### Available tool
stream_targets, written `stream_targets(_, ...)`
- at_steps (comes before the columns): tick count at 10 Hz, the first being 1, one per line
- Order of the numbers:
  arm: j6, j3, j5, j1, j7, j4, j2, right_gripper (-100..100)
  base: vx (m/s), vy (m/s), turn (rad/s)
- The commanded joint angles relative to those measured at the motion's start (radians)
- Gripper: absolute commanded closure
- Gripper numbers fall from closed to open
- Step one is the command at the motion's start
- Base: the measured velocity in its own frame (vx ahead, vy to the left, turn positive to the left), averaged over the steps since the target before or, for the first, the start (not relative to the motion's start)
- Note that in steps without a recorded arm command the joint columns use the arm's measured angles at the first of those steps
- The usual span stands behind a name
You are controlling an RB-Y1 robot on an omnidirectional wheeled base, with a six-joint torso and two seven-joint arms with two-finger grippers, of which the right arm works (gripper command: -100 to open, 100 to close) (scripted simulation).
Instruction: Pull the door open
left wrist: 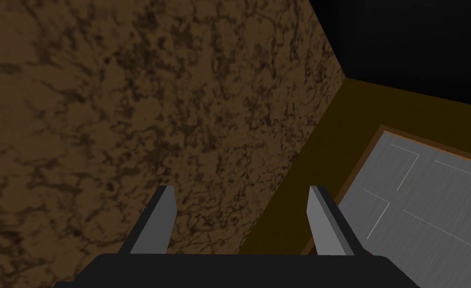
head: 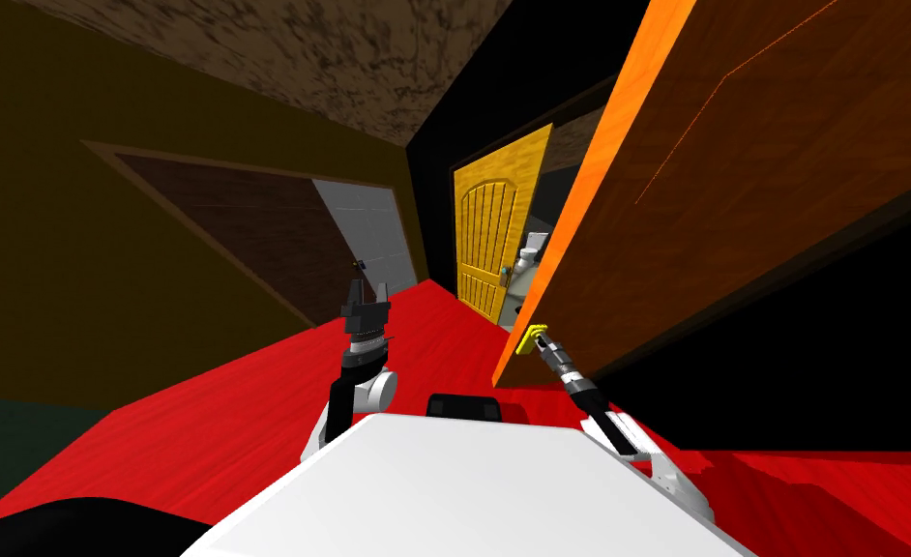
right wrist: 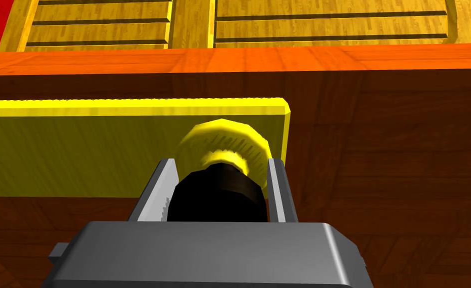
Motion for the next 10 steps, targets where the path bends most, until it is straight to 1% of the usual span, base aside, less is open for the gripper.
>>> stream_targets(1, -0.021, -0.004, 0.002, 0.013, -0.016, -0.002, -0.016, 100, -0.227, -0.075, 0.099)
stream_targets(2, -0.014, -0.001, 0.002, 0.005, -0.008, 0.000, -0.008, 100, -0.101, -0.028, 0.020)
stream_targets(3, -0.035, 0.002, 0.005, 0.010, -0.018, 0.010, -0.020, 100, -0.154, -0.077, 0.126)
stream_targets(4, -0.040, 0.002, 0.005, 0.011, -0.020, 0.012, -0.023, 100, -0.195, -0.087, 0.127)
stream_targets(8, -0.091, 0.004, 0.010, 0.017, -0.043, 0.031, -0.053, 100, -0.186, -0.082, 0.110)
stream_targets(9, -0.098, 0.005, 0.010, 0.017, -0.046, 0.033, -0.057, 100, -0.166, -0.084, 0.078)
stream_targets(10, -0.110, 0.005, 0.011, 0.019, -0.052, 0.038, -0.065, 100, -0.169, -0.093, 0.087)
